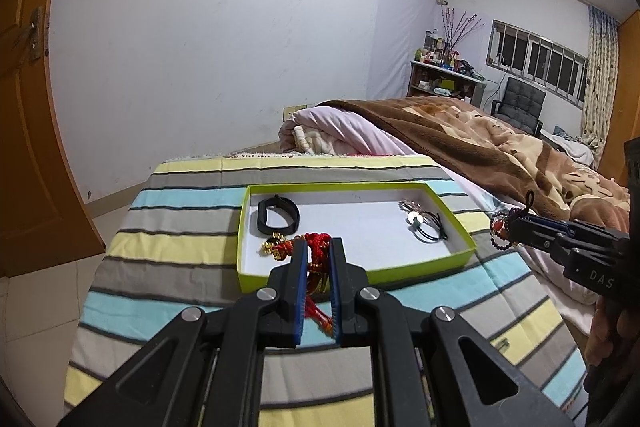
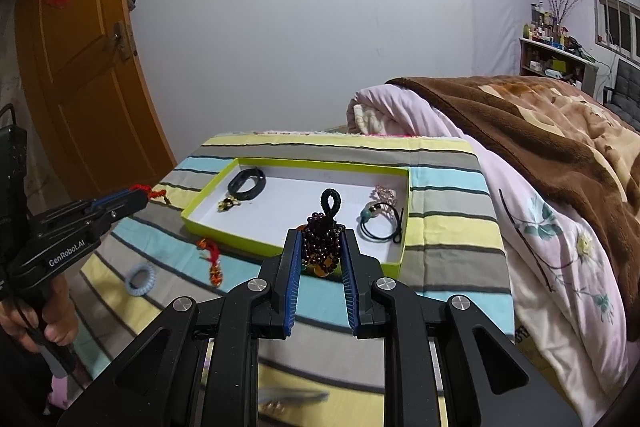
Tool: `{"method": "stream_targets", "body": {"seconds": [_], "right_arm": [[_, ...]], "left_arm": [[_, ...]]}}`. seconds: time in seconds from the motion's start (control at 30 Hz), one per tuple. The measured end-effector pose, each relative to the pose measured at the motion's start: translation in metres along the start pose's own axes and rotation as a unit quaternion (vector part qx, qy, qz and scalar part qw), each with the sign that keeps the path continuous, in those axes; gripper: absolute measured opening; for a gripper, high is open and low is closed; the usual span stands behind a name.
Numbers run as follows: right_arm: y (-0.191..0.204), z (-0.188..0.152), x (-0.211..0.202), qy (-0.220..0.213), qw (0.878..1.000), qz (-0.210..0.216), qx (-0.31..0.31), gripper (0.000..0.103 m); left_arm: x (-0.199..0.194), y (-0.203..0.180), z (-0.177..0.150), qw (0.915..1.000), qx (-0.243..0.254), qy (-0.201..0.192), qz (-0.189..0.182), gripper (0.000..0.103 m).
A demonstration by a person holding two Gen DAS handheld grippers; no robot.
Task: Organize jewelry
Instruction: 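Carry the beaded bracelet in the right tool while the left tool carries the red tassel to the box, then open the right tool to drop the bracelet in the box while the left tool drops the tassel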
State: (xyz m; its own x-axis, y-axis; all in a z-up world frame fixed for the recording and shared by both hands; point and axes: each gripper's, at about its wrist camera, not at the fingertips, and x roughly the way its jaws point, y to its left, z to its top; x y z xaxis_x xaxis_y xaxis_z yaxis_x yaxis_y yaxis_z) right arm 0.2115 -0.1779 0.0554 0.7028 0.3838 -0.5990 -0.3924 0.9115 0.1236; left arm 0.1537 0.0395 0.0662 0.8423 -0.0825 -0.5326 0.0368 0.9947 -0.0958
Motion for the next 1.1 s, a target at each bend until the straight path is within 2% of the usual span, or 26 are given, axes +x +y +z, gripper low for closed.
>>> {"method": "stream_targets", "body": {"seconds": [0.3, 0.63, 1.1], "right_arm": [[-0.018, 0.009, 0.044, 0.022, 1.0, -0.012, 0.007, 0.02], [-0.038, 0.003, 0.095, 0.066, 0.997, -0.023, 0.015, 0.02], [-0.04, -0.003, 0.125, 0.108, 0.994, -0.028, 0.005, 0.022]], "left_arm": [[0.04, 0.012, 0.009, 0.9999, 0.002, 0.009, 0.007, 0.011], [0.092, 0.019, 0.001, 0.9984, 0.002, 0.054, 0.017, 0.011], [0.127, 0.024, -0.011, 0.9938, 0.0, 0.11, 0.019, 0.011]]}}
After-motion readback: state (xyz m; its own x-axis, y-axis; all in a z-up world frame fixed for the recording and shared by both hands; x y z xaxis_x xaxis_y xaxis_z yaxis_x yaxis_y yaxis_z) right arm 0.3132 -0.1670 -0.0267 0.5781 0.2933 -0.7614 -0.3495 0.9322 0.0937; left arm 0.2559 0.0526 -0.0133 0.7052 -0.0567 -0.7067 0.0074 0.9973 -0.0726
